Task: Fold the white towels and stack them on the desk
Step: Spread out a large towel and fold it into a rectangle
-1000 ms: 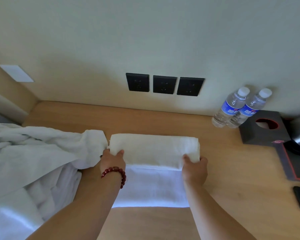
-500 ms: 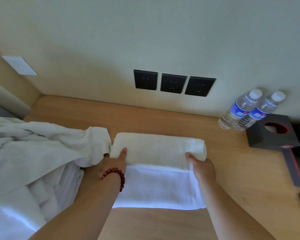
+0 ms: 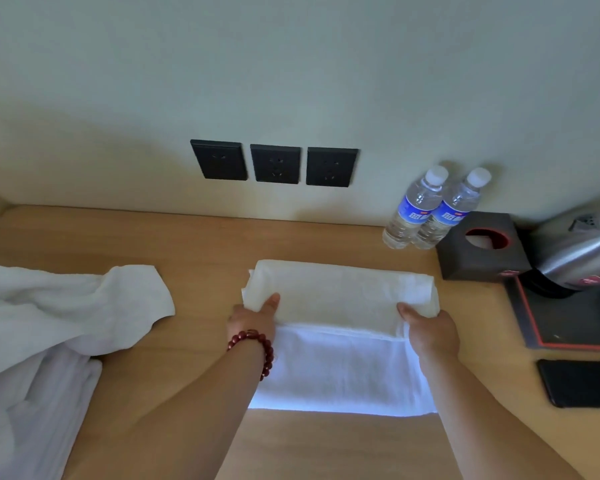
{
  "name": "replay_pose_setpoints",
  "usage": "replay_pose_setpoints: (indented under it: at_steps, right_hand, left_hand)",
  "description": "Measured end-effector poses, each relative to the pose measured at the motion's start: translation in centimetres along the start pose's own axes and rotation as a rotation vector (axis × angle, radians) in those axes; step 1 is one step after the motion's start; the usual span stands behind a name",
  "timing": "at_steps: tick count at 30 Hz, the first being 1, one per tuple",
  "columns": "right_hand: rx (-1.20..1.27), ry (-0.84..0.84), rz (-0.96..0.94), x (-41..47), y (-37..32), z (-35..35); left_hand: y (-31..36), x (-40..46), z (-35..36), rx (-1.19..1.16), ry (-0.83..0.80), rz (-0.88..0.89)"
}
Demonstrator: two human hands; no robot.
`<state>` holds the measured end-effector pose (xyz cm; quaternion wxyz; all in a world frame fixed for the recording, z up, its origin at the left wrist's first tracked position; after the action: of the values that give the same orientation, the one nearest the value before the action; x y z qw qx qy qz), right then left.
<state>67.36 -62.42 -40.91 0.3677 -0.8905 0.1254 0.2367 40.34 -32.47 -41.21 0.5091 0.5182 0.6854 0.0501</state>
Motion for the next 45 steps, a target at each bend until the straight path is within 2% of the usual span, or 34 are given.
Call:
replay_pose_setpoints:
  at_steps: [5, 7, 9, 11, 13, 15, 19, 23, 26, 29, 32, 35, 38, 42, 45]
  right_hand:
    - [-0.095, 0.074, -0.007, 2.9, 0.6, -5.3]
    - [-0.212, 0.162, -0.075, 3.0, -0.4, -6.9]
    - [-0.422, 0.318, -0.295, 2.0, -3.0, -7.4]
    - [-0.568, 0.413, -0.559, -0.3, -5.6, -5.8]
    - [-0.648, 0.399, -0.746, -3.1, -7.1, -2.9]
    - [-0.729, 0.289, -0.839, -5.2, -7.2, 0.9]
    - [-0.860, 0.058, -0.811, -6.7, -5.0, 6.0]
    - [-0.922, 0.049, -0.756, -5.0, -3.0, 5.5]
    - [-0.975, 0.038, -0.668, -2.6, -1.6, 2.8]
    - [-1.023, -0.047, -0.590, -2.4, -2.0, 2.5]
    - [-1.007, -0.072, -0.523, -4.2, -3.6, 3.3]
    - [-1.038, -0.040, -0.521, -6.1, -5.5, 4.5]
    - [-1.063, 0.005, -0.659, -9.4, -8.4, 6.5]
    - [-0.939, -0.045, -0.920, -17.6, -13.6, 11.3]
    - [-0.754, -0.123, -1.081, -26.1, -18.7, 14.7]
  left_hand:
    - [1.9, -2.5, 5.5, 0.100, 0.054, 0.033]
    - [3.0, -3.8, 6.0, 0.143, 0.110, 0.091]
    - [3.8, -4.1, 6.2, 0.152, 0.140, 0.167]
    - [3.3, -3.1, 6.6, 0.103, 0.113, 0.119]
    - [2.4, -2.6, 7.1, 0.043, 0.096, 0.027]
    - [2.1, -2.9, 7.6, 0.054, 0.080, 0.044]
    - [0.6, -3.8, 8.2, 0.019, 0.033, 0.090]
    - [0.6, -4.6, 9.9, 0.012, -0.071, 0.073]
    - [1.7, -6.1, 11.9, -0.051, -0.270, 0.097]
    - [3.7, -5.9, 8.0, 0.049, -0.293, 0.117]
    - [5.4, -4.2, 2.1, 0.275, -0.173, 0.158]
    - [8.9, -4.3, -3.8, 0.478, -0.062, 0.410]
    - [12.1, -4.4, -9.5, 0.766, 0.078, 0.615]
    - [13.5, -4.4, -16.9, 0.924, 0.124, 0.599]
    - [13.6, -5.6, -22.3, 0.890, 0.121, 0.640]
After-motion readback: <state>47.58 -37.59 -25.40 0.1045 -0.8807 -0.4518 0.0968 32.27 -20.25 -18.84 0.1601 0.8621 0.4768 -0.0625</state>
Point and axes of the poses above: each hand's wrist, its own x-axis towards the middle knuckle, its own z-axis out of the palm, y = z × x, the point moved 10 cm from there along x, towards the middle knuckle, and after that the axes turned 6 degrees about -x, right-handed, at the moved point
